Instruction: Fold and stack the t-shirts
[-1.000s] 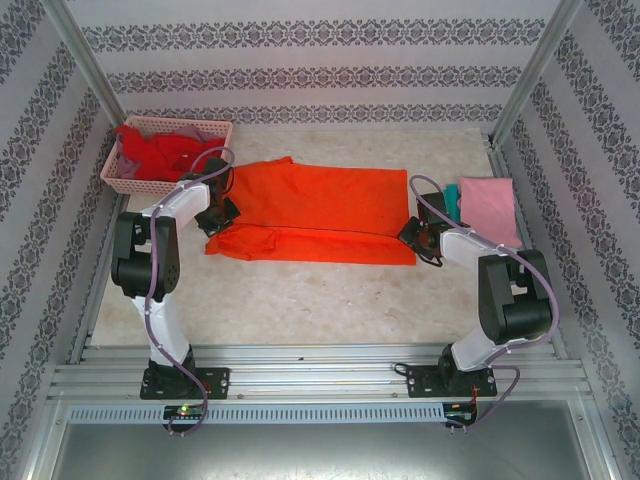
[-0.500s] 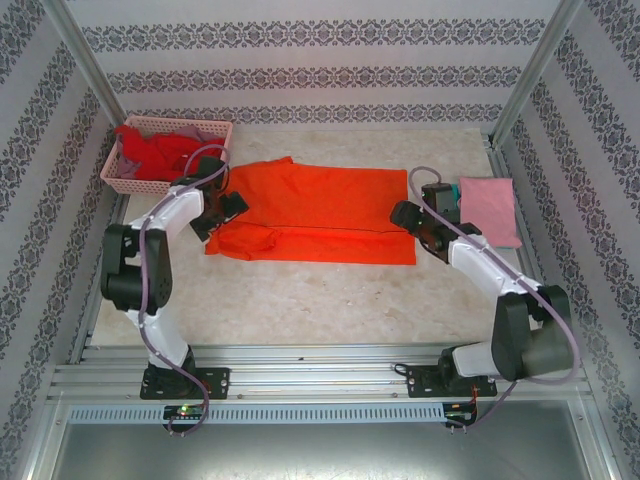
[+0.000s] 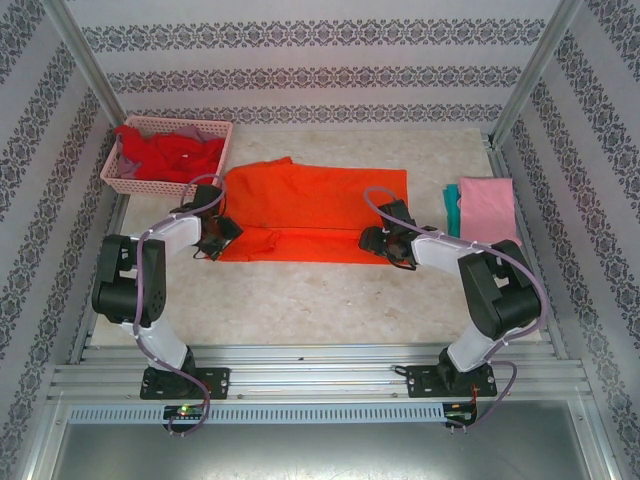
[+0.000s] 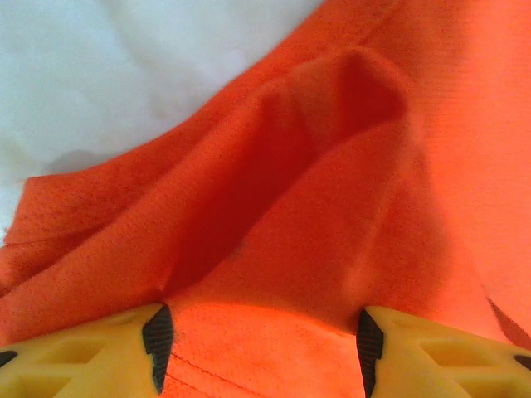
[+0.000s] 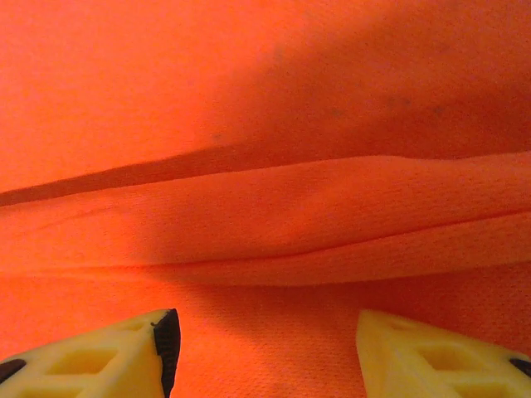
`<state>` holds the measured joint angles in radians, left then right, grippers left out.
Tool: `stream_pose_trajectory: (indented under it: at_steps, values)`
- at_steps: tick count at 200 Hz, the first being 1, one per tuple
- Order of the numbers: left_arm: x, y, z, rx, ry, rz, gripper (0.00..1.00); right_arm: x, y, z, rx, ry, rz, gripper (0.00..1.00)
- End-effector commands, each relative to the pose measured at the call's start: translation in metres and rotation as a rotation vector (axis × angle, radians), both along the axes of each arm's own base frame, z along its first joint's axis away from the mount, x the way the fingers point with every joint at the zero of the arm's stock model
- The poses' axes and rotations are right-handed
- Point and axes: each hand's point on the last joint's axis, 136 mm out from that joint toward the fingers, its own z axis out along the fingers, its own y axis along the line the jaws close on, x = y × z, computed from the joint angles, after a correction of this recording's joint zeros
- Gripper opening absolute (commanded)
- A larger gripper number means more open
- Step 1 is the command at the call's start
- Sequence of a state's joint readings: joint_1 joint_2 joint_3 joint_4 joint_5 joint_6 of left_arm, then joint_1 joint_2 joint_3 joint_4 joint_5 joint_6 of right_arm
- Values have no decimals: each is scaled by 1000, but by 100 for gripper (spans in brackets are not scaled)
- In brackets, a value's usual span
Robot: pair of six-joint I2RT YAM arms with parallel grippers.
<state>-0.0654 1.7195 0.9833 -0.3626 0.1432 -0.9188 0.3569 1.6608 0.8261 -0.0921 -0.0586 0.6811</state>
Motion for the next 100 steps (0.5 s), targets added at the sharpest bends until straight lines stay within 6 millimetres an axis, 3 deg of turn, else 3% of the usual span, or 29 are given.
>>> stream_pose_trajectory:
  at_steps: [1,48,100]
  values:
    - [-6,18,-8,3,-15,83,62,-4,-10,-10,12,40,-54,58]
    - [-36,15,-17,-24,32,63,67,-25,-29,-22,-14,116,-96,57]
    - [-101,9,-20,-51,110,72,68,-66,-38,-27,3,183,-119,57]
